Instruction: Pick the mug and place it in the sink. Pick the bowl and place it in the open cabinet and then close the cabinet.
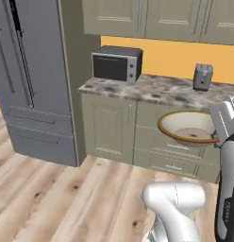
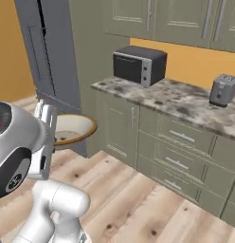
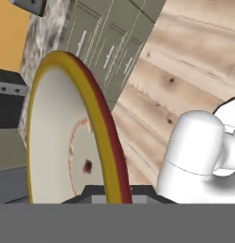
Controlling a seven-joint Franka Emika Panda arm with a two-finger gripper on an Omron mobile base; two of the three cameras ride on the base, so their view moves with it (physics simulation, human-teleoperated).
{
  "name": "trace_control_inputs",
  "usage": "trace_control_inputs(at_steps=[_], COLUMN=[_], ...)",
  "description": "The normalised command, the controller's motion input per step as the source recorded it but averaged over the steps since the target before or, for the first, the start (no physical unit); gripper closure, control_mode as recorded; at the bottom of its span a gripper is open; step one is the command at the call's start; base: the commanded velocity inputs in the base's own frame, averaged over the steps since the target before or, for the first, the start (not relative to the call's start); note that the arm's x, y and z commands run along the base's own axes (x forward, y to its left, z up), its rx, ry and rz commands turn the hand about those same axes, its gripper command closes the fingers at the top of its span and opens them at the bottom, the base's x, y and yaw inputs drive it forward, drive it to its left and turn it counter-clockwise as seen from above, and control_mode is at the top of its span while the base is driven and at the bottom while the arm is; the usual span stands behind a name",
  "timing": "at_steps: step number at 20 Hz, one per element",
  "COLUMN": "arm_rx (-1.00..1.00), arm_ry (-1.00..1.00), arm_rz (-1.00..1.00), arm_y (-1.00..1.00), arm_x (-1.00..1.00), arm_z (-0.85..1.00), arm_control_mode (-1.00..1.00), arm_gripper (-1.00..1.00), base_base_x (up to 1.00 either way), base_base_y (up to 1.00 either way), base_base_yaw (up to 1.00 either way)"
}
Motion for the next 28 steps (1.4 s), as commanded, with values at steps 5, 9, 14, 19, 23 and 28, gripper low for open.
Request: trace_control_inputs(at_steps=[5, 9, 14, 19, 23, 28], arm_rx=[0.00, 0.00, 0.00, 0.00, 0.00, 0.00], arm_ry=[0.00, 0.00, 0.00, 0.00, 0.00, 0.00], arm_rz=[0.00, 0.00, 0.00, 0.00, 0.00, 0.00], arm_y=[0.00, 0.00, 0.00, 0.00, 0.00, 0.00], arm_x=[0.00, 0.00, 0.00, 0.00, 0.00, 0.00], arm_z=[0.00, 0.00, 0.00, 0.00, 0.00, 0.00], arm_control_mode=[1.00, 1.00, 1.00, 1.00, 1.00, 1.00], arm_gripper=[1.00, 1.00, 1.00, 1.00, 1.00, 1.00], base_base_x=[0.00, -0.01, 0.33, 0.05, 0.00, 0.25], base_base_y=[-0.12, -0.07, -0.50, -1.00, -1.00, -0.67], base_base_yaw=[-0.90, -0.79, -0.18, -0.02, 0.00, -0.01])
